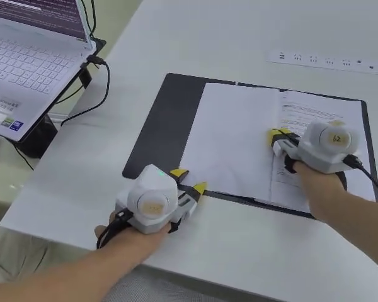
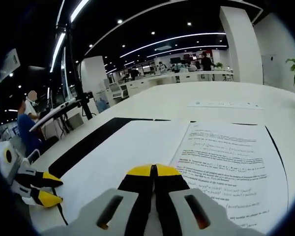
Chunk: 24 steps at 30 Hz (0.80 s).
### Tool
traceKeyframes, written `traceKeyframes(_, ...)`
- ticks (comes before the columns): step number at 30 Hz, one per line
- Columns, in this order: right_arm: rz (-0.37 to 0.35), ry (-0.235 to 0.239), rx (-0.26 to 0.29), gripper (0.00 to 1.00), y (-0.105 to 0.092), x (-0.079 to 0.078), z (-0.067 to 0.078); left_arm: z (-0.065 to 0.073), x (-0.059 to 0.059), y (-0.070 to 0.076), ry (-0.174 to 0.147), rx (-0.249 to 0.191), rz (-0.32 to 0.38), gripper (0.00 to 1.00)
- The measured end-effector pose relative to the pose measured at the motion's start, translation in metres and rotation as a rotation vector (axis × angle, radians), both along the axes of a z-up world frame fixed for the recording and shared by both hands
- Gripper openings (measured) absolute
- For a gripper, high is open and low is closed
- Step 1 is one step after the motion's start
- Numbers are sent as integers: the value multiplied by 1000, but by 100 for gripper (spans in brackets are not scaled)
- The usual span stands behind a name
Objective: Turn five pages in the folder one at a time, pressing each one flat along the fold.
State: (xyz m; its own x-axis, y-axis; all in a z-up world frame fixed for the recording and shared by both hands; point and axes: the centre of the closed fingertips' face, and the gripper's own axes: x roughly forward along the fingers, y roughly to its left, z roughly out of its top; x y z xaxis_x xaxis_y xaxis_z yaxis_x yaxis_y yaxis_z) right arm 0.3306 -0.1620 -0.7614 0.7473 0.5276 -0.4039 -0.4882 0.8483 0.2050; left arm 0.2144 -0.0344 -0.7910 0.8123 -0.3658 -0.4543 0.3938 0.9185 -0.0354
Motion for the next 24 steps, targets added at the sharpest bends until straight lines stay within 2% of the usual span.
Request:
traceKeyframes(3,22,1,-5,0,3,-11,-2,0,0,0,1,3,-2,24)
traceKeyframes(5,33,17,15,0,5,-19,-3,0,0,0,4,7,-4,24)
traceKeyframes(6,41,12,-1,0,5,-23,-4,-1,0,1,5,9,-5,24)
traceKeyframes(11,35,21,7,0,5,-33,-2,-1,0,1,4,5,-2,24)
traceKeyframes(15,54,19,-9,0,3,-38,-6,0,0,0,5,19,-11,24)
traceKeyframes(19,61,32,-19,0,1,-43,-11,0,-1,1,7,10,-5,24)
traceKeyframes(24,62,45,-20,0,-2,-57,-15,1,-2,1,6,15,-10,24)
